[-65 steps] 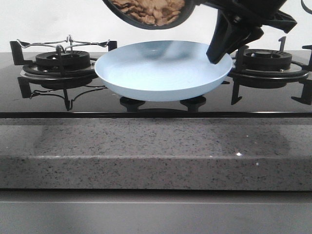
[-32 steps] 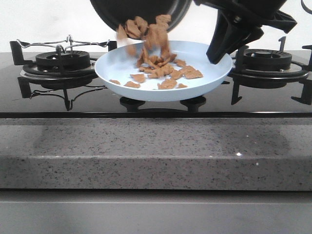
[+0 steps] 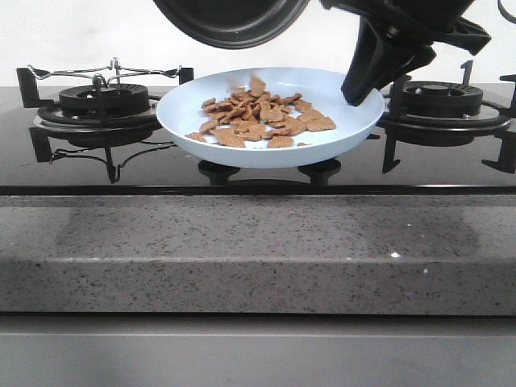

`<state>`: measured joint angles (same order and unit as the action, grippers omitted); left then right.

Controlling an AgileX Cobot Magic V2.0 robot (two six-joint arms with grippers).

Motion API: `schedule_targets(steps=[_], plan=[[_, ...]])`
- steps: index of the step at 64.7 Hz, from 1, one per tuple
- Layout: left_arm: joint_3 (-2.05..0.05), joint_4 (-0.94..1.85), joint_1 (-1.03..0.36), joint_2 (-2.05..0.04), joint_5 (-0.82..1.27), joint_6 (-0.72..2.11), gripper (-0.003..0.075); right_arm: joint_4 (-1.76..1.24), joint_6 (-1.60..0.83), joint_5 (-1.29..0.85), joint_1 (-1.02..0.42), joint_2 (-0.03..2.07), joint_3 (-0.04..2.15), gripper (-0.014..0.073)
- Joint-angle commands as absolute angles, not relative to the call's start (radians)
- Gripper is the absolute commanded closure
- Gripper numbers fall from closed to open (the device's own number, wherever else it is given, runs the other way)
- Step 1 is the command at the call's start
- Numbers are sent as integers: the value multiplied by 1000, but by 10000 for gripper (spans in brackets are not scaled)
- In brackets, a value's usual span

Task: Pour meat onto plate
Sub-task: 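Tilt the pan over the held plate with the left gripper, pouring the meat, then return the empty pan onto its burner with the left gripper and release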

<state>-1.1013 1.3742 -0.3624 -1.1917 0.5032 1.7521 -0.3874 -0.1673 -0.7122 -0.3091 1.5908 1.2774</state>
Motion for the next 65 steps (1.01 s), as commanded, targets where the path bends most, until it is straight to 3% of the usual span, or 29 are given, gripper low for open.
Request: schedule_targets(steps=[1,16,34,46,65], plan=[[-1141,1423,-370,-1159,501,1750,741,-408,-180,-667,-310,1554,1300,704],[-1141,1423,-365,-1159,495,1740,741,-408,-180,-667,-310,1554,1300,704],[-1141,1423,-343,-1159,317,1577,741,-408,-180,-667,-310,1554,1300,704],[-1147,1423,-205,-1165,335,1437,741,-408,-180,-667,-310,1554,1300,704],[-1271,1431,94,-1325,628,1096,741,-408,-180,-667,-310,1554,1300,704]])
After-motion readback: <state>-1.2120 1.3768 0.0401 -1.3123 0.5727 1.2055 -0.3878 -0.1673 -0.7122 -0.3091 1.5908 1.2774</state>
